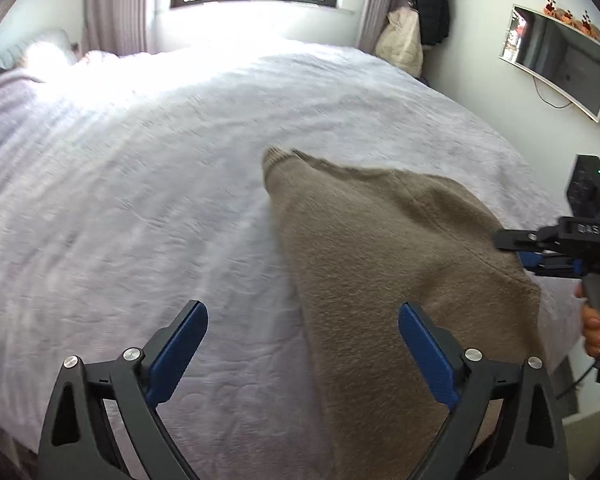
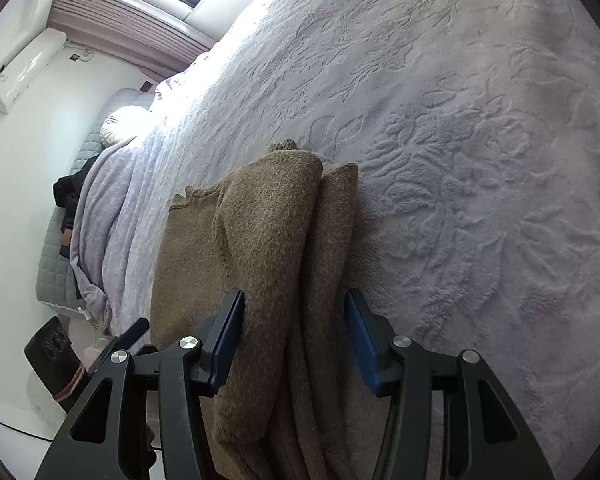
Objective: Fold small clothes
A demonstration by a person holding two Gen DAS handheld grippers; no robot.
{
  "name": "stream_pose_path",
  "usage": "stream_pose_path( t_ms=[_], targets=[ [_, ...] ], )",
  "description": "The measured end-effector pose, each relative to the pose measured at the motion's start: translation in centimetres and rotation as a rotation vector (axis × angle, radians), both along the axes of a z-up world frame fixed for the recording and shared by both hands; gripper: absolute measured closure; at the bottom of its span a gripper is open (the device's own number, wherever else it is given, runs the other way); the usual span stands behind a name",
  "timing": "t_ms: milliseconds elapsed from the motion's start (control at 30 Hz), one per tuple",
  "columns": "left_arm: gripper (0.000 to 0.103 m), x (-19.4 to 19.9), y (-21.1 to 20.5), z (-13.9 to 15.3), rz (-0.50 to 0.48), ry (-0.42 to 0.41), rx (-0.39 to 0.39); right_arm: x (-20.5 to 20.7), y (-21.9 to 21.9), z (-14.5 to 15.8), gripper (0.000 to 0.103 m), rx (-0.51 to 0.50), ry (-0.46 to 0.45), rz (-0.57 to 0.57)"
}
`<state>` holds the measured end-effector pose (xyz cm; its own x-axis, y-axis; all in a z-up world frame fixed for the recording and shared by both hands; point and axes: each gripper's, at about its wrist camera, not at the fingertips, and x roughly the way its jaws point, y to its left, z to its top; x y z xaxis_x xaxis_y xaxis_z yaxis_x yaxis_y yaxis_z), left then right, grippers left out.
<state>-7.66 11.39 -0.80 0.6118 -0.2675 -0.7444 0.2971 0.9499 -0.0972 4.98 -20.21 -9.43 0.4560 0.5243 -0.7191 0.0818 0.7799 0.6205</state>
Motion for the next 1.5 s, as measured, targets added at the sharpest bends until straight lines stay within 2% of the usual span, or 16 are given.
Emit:
stream_pose_path(
  t_ms=[133,200,233,400,433,500,633,700,767,867,933,1033,1100,1167,1233,1500],
  targets=[
    [0.006,-0.7,0.0,0.8,0.043,-0.028,0.047,-2.3,-1.0,1.6,0.052,-0.072,-0.054,-0.027],
    [0.006,0.2,-1.2,0.7,0.071,-0.039,0.076,-3.1,-1.0,2.6,0.075,-0.098,-0.088,-0.034],
    [0.006,0.3,-1.5,0.7,0.081,-0.039,0.086,-3.4,-0.8,3.1,0.076,-0.092,-0.102,-0.031],
    [0.006,0.4,-2.0,-0.1,0.114,-0.007,0.099,-4.8,1.8,4.4,0.075,-0.073,-0.141,0.063],
    [0.006,0.1,-1.9,-0.1,0.117,-0.004,0.097,-5.1,2.6,4.4,0.071,-0.097,-0.139,0.073],
    [0.002,-0.2,-1.8,-0.5,0.125,0.004,0.099,-5.8,3.3,4.0,0.047,-0.109,-0.130,0.094],
    [0.000,-0.3,-1.5,-1.1,0.136,0.024,0.089,-6.7,3.7,2.0,0.047,-0.019,-0.100,0.128],
    [0.000,-0.2,-1.8,-1.4,0.139,0.038,0.091,-6.2,3.7,1.0,0.047,0.002,-0.088,0.097],
    [0.000,-0.1,-2.3,-1.6,0.150,0.042,0.103,-5.5,3.3,0.1,0.048,0.082,-0.096,0.064],
    [0.000,-0.4,-2.6,-1.2,0.163,0.043,0.110,-4.8,2.0,-1.1,0.085,0.172,-0.071,-0.033],
    [0.000,-0.8,-2.6,-1.0,0.162,0.041,0.112,-5.4,1.5,-0.4,0.087,0.198,-0.106,-0.043],
    [0.000,-1.2,-2.9,-1.2,0.151,0.033,0.130,-6.8,1.9,1.7,0.088,0.082,-0.185,0.005],
    [0.000,-1.2,-3.4,-1.8,0.143,0.037,0.140,-7.3,2.4,1.9,0.088,-0.020,-0.187,0.028],
    [0.000,-1.3,-3.9,-2.4,0.139,0.048,0.145,-7.2,3.2,0.5,0.088,-0.151,-0.160,0.046],
    [0.000,-1.4,-4.2,-2.6,0.137,0.054,0.141,-7.4,3.6,-1.2,0.088,-0.219,-0.171,0.059],
    [0.000,-1.8,-4.3,-2.6,0.175,0.060,0.143,-8.2,2.0,-1.9,0.087,-0.079,-0.180,0.013]
  ],
)
